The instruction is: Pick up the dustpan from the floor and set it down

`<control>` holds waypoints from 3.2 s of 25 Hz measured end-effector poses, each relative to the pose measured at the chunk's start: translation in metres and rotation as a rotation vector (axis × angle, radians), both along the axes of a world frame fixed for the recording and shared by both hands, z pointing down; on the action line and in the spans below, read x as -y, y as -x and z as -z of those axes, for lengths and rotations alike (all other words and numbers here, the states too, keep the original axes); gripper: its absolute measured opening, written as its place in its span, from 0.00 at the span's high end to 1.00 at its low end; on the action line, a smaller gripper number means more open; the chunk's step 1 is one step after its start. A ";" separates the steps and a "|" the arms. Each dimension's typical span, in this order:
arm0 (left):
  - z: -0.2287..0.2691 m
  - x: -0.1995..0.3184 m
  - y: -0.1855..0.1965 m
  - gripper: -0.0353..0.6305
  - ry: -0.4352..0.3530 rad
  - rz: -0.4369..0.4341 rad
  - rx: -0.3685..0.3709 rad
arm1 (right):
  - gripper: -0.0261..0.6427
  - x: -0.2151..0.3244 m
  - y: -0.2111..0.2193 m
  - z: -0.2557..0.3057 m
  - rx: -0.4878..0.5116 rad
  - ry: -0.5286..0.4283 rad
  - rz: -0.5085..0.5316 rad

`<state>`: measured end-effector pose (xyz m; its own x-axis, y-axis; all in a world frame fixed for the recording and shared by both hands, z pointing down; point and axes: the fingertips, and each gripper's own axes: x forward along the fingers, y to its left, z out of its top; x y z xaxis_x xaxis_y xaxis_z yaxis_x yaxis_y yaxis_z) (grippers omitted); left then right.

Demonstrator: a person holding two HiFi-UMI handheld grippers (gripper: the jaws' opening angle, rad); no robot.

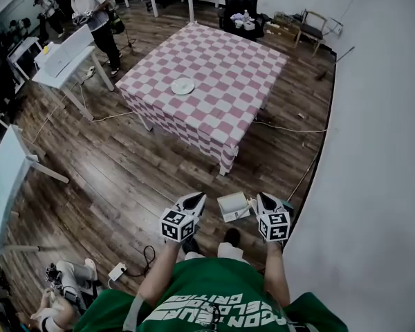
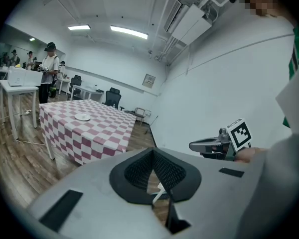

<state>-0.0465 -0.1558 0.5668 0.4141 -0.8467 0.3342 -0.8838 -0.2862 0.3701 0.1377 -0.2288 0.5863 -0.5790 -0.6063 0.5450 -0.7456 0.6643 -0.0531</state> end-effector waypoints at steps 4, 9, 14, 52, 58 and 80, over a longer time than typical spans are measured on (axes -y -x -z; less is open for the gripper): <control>0.001 0.007 -0.004 0.94 -0.001 0.015 0.006 | 0.95 0.016 -0.011 -0.012 -0.044 0.025 0.012; -0.004 0.010 -0.004 0.94 0.006 0.052 0.011 | 0.95 0.031 -0.017 -0.028 -0.100 0.035 0.034; -0.010 0.012 -0.005 0.94 0.015 0.085 0.008 | 0.95 0.044 -0.014 -0.040 -0.128 0.062 0.068; -0.038 -0.016 0.021 0.94 0.116 0.201 0.052 | 0.63 0.018 -0.025 -0.306 -0.669 0.677 0.209; -0.042 -0.022 0.020 0.94 0.129 0.209 0.061 | 0.63 0.022 -0.021 -0.310 -0.688 0.684 0.204; -0.048 -0.043 0.024 0.94 0.147 0.267 0.051 | 0.72 0.023 -0.033 -0.313 -0.773 0.646 0.169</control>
<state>-0.0707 -0.1125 0.6145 0.1627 -0.8645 0.4756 -0.9391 0.0123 0.3436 0.1706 -0.2521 0.8996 0.0191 -0.0067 0.9998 -0.6271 0.7788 0.0171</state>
